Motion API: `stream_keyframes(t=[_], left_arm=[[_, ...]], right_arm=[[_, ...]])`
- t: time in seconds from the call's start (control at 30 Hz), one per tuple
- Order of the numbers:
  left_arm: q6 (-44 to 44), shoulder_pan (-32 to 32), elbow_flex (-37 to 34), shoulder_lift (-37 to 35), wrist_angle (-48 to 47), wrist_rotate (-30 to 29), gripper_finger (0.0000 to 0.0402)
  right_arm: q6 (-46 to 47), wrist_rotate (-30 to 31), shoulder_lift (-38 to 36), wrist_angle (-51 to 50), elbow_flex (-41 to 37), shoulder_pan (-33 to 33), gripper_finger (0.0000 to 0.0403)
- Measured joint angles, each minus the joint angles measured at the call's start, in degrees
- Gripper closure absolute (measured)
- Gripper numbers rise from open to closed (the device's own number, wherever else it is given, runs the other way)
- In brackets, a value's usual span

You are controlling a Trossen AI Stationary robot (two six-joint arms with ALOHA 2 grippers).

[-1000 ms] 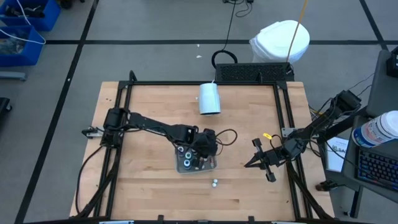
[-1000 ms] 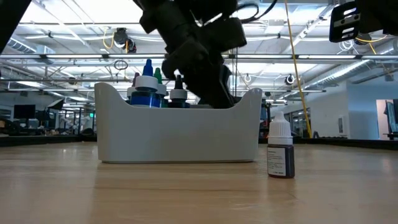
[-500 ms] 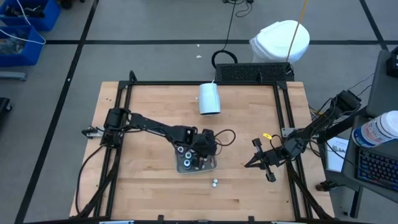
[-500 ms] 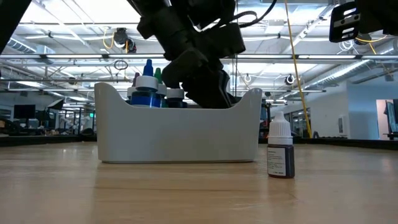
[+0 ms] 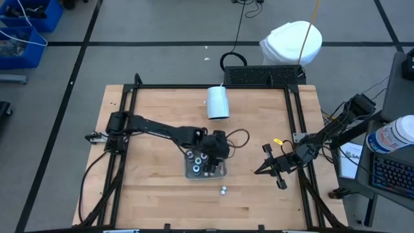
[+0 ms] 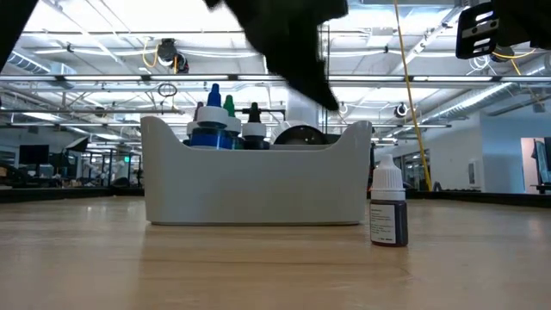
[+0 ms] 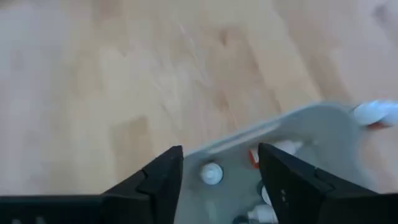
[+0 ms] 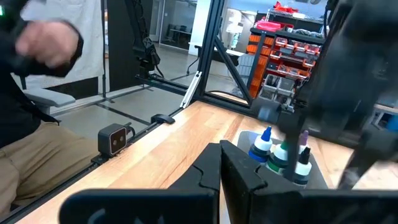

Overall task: Pick & Place food coloring
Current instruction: Put the red food coloring bottle into the gray bin

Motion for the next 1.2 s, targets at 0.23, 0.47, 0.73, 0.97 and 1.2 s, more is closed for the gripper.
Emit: stream_keyframes(t=[0.23, 0.47, 0.73, 0.97, 1.2], left_arm=[[0.0, -4.9, 5.2, -14.2, -16.9, -0.9, 0.0185], [-10.7, -12.3, -16.4, -37.8, -9.9, -7.3, 0.0316], [-21.1, -20.3, -59.3, -58.2, 32.8, -16.2, 0.0389], [-13.9, -22.6, -73.6, -62.4, 51.9, -20.7, 0.0396], [-10.8, -24.0, -74.6, -76.6, 41.1, -26.3, 0.0398]], right_arm=[[0.0, 0.0, 0.0, -0.5, 0.0, 0.0, 0.0403], [0.6, 0.0, 0.0, -1.3, 0.0, 0.0, 0.0403], [0.5, 0.0, 0.0, -2.4, 0.0, 0.0, 0.0403], [0.3, 0.0, 0.0, -3.0, 0.0, 0.0, 0.0403], [0.9, 0.0, 0.0, -3.9, 0.0, 0.0, 0.0403]])
